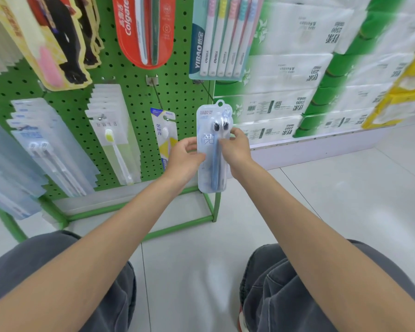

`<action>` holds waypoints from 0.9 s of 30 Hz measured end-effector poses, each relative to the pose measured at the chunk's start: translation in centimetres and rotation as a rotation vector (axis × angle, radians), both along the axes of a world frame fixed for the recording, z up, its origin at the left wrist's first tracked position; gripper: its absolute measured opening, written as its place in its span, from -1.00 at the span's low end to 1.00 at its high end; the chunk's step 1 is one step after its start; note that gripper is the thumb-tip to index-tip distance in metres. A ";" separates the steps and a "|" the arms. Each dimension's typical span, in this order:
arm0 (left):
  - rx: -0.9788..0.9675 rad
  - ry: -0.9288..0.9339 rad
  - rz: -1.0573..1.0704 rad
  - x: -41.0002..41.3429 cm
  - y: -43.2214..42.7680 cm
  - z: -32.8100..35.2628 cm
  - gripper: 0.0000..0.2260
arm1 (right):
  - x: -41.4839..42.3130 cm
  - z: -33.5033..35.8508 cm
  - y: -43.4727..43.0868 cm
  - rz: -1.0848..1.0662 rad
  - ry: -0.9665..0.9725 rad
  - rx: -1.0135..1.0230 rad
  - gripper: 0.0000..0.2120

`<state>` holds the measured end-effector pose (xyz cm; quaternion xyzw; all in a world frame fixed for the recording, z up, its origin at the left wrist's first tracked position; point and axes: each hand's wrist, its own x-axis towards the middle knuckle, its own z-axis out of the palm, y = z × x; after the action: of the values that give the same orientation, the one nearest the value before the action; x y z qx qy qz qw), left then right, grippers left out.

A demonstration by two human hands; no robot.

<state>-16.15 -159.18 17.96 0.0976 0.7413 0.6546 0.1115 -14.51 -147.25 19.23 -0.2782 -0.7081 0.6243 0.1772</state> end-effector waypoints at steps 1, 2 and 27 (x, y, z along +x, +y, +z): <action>-0.004 -0.004 -0.001 -0.2 0.1 -0.2 -0.63 | -0.2 -0.2 0.1 0.001 0.007 0.018 -0.84; -0.012 -0.007 0.000 -0.3 0.2 -0.3 -0.61 | -0.3 -0.4 0.0 0.004 0.014 0.027 -0.83; -0.088 -0.050 -0.273 -3.4 0.2 -1.0 -0.16 | -5.3 -2.8 3.7 0.127 -0.064 0.336 -0.80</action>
<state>-19.56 -158.93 16.99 0.1761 0.7462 0.6023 0.2223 -19.80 -143.57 16.42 -0.2191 -0.8240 0.4979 0.1586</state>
